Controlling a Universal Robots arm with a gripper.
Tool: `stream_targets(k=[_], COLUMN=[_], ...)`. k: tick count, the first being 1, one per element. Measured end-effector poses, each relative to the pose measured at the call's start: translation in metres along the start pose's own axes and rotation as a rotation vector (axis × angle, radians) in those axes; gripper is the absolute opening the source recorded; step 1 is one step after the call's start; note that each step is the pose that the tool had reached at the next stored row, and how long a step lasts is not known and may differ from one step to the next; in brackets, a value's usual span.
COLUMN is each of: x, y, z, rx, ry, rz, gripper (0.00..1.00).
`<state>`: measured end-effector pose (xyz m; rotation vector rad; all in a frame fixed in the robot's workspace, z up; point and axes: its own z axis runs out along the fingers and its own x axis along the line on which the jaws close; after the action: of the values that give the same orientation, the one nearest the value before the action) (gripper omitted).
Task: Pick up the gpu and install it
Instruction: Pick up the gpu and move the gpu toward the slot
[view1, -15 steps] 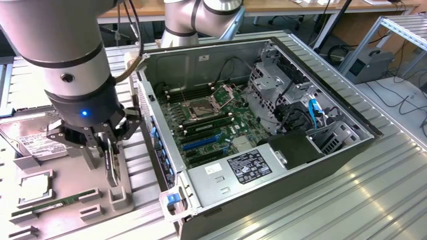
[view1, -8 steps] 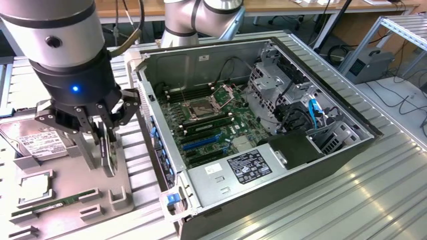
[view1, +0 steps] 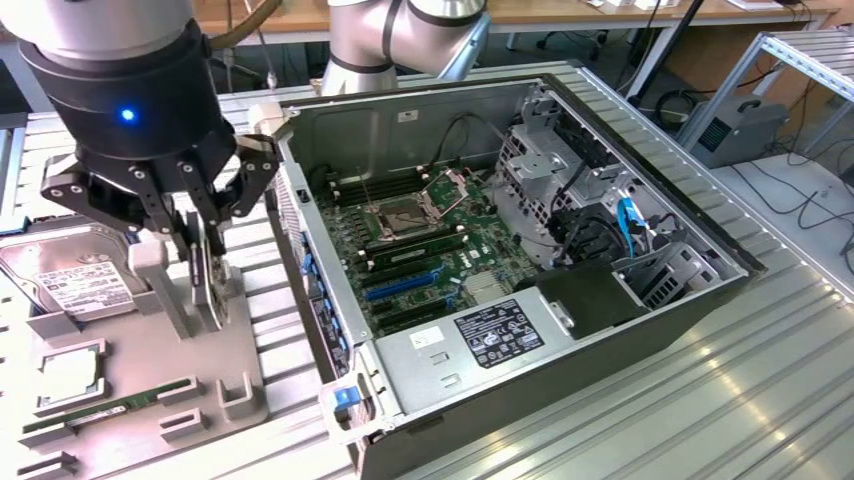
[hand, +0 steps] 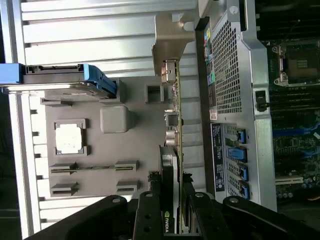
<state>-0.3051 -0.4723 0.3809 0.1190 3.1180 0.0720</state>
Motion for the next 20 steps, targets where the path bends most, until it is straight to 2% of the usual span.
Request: stream_targets(k=[2,6,11,14,18,20], x=[0.0,-0.001,-0.001,-0.001,-0.001,-0.006], y=[0.0004,0.0017,0.0028,0.0031,0.0032,0.0035], z=[-0.0095,-0.0352,-0.0582,-0.0652,-0.0654,-0.0656], rx=[-0.0001,-0.0002,-0.0003,-0.0004,-0.0003,-0.0005], ry=[-0.0001,-0.0005,-0.0031,-0.0036,-0.0035,-0.0035], rz=[0.0,0.0,0.0,0.0,0.0,0.0], gripper=[0.27,0.27,0.27,0.27,0.27,0.27])
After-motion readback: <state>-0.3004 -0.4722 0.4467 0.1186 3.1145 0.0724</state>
